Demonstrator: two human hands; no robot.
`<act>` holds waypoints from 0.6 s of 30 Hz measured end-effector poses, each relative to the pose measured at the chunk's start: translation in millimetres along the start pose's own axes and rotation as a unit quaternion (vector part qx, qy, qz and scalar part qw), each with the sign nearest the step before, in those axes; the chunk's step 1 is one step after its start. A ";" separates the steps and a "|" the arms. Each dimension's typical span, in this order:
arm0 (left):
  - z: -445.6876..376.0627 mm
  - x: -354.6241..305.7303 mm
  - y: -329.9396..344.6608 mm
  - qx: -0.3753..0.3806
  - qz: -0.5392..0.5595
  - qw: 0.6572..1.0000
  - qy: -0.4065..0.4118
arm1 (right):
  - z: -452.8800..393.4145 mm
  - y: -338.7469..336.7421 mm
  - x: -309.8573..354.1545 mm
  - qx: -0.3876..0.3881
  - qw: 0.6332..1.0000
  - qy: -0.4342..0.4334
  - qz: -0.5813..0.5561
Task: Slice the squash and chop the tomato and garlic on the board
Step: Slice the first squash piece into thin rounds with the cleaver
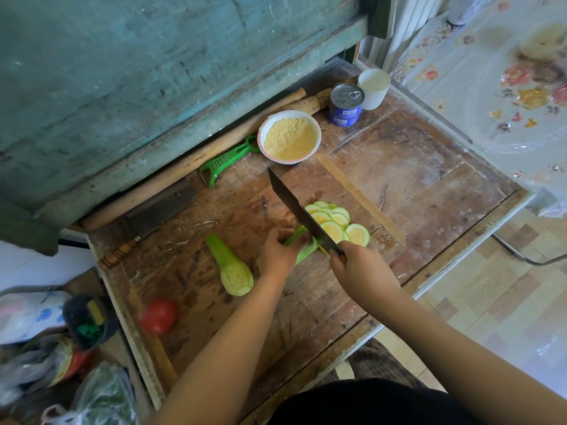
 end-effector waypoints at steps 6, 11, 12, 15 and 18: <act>2.2 -1.6 -0.1 0.005 -0.007 1.000 0.006 | -3.8 4.7 0.4 0.013 1.000 0.007 0.003; 2.6 -1.0 1.1 0.005 -0.017 1.000 0.007 | -11.4 9.5 -4.5 0.033 0.999 0.024 -0.004; 2.7 -1.5 0.9 0.005 -0.018 1.000 0.007 | -13.1 9.9 -4.8 0.036 0.999 0.026 -0.005; 2.4 -0.9 1.6 0.008 -0.018 1.000 0.008 | -19.2 12.0 -7.0 0.047 0.998 0.035 -0.012; 1.0 -0.4 1.7 0.009 -0.019 1.000 0.010 | -28.9 20.7 -8.0 0.062 0.997 0.044 -0.008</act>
Point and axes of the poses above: each hand's wrist, its own z-axis away from the middle knuckle, its own y-axis out of the palm, x = y × z, the point moved 9 cm from there along -z, towards the middle knuckle, and after that the axes turned 2 degrees about x, right-handed, at the moved point
